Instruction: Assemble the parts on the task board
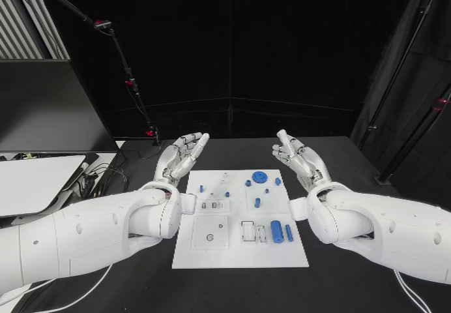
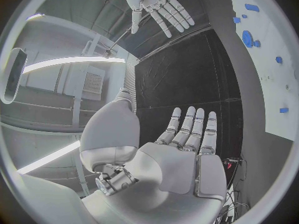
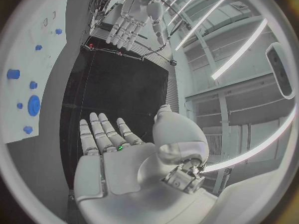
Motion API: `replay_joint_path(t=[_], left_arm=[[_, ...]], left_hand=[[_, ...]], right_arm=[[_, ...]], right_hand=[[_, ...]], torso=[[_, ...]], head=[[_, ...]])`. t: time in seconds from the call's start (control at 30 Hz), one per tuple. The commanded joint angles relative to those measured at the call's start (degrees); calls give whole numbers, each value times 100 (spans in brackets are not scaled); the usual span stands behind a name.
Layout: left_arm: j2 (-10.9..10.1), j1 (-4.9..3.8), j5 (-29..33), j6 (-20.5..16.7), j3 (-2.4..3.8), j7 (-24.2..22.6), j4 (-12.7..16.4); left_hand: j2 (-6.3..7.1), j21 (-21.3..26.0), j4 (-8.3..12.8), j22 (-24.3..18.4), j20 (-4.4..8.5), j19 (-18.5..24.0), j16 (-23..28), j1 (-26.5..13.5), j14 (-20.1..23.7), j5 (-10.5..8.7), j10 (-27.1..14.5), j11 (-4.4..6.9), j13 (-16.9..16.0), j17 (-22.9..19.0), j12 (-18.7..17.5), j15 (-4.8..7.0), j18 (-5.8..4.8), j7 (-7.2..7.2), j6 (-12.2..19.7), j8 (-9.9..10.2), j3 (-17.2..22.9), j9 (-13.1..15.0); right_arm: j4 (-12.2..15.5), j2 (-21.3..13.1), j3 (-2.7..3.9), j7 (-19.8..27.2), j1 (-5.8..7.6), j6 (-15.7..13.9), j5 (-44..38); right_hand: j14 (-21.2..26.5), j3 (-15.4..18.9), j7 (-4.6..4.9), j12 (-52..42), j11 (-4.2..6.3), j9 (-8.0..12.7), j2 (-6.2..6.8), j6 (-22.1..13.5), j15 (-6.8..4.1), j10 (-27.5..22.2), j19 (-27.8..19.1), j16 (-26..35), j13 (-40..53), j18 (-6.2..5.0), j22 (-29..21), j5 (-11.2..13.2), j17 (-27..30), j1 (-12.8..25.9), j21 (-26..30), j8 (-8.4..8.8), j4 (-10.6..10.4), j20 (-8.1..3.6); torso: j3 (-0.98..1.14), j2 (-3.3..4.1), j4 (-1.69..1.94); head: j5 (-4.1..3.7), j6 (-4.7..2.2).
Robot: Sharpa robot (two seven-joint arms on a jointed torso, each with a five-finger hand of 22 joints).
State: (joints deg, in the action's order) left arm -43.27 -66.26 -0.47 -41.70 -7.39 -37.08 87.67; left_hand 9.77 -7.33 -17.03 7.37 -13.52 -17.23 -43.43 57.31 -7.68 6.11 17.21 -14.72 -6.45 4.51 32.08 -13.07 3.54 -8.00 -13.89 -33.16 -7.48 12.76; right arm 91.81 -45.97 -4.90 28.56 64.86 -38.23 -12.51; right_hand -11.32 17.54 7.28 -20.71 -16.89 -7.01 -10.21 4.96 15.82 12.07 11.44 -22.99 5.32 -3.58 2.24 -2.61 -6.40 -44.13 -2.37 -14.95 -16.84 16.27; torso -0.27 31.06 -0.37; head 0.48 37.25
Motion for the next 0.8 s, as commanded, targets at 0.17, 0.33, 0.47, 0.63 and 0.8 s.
replay_joint_path(t=[0.17, 0.33, 0.47, 0.63, 0.8], left_arm=[[47, -183, -227, 385, -171, -2156, -70], [57, -225, -244, 417, -218, -2308, -85], [112, -226, -244, 509, -219, -2247, -194], [113, -228, -244, 522, -219, -2221, -198], [88, -242, -243, 566, -219, -2175, -165]], left_hand=[[-43, -26, -24, 13, -17, -38, -64, 57, -1, 10, 44, 0, 0, -2, 63, -40, 74, -897, -21, -67, 38, -1], [-64, -27, -23, 13, -20, -33, -69, 57, 1, 6, 41, -2, 4, -6, 73, -43, 74, -898, -17, -78, 56, -7], [-99, -32, -22, 15, -27, -28, -77, 58, 1, -1, 40, -5, 11, -14, 92, -48, 75, -899, -13, -99, 85, -19], [-124, -35, -21, 16, -41, -20, -87, 73, 1, 14, 47, -11, 18, -21, 116, -62, 74, -899, -18, -127, 112, -30], [-138, -42, -21, 18, -61, -18, -96, 49, 1, -13, 61, -19, 26, -29, 142, -79, 74, -898, -32, -157, 119, -42]], right_arm=[[49, -19, -50, 1, 73, 486, -866], [49, -19, -50, 1, 73, 486, -866], [-10, -40, -50, -55, 73, 567, -863], [3, -67, -49, -70, 74, 617, -863], [21, -106, -47, -126, 75, 666, -864]], right_hand=[[-9, 27, 983, -45, -26, -8, -15, 28, 25, -2, 2, -44, 8, -83, 7, -17, -7, -60, -26, -38, 12, 28], [-8, 24, 984, -57, -25, -8, -20, 29, 25, -1, 3, -52, 10, -83, 7, -17, -6, -70, -27, -45, 12, 28], [-7, 20, 984, -70, -25, -8, -26, 29, 26, 0, 3, -61, 11, -82, 8, -17, -6, -82, -28, -51, 13, 28], [-10, 13, 984, -119, -26, -9, -42, 28, 32, 16, 11, -94, 20, -80, 10, -19, -7, -114, -33, -69, 13, 29], [-61, 12, 990, -247, -16, -13, -16, 35, 45, 75, 46, -215, 44, -69, 21, -18, -22, -195, -51, -121, 14, 28]], torso=[[-1, 0, -2], [-1, 0, -2], [4, 7, 6], [10, 32, 9], [13, 71, 12]], head=[[0, 1], [0, 1], [88, 77], [136, 99], [178, 127]])
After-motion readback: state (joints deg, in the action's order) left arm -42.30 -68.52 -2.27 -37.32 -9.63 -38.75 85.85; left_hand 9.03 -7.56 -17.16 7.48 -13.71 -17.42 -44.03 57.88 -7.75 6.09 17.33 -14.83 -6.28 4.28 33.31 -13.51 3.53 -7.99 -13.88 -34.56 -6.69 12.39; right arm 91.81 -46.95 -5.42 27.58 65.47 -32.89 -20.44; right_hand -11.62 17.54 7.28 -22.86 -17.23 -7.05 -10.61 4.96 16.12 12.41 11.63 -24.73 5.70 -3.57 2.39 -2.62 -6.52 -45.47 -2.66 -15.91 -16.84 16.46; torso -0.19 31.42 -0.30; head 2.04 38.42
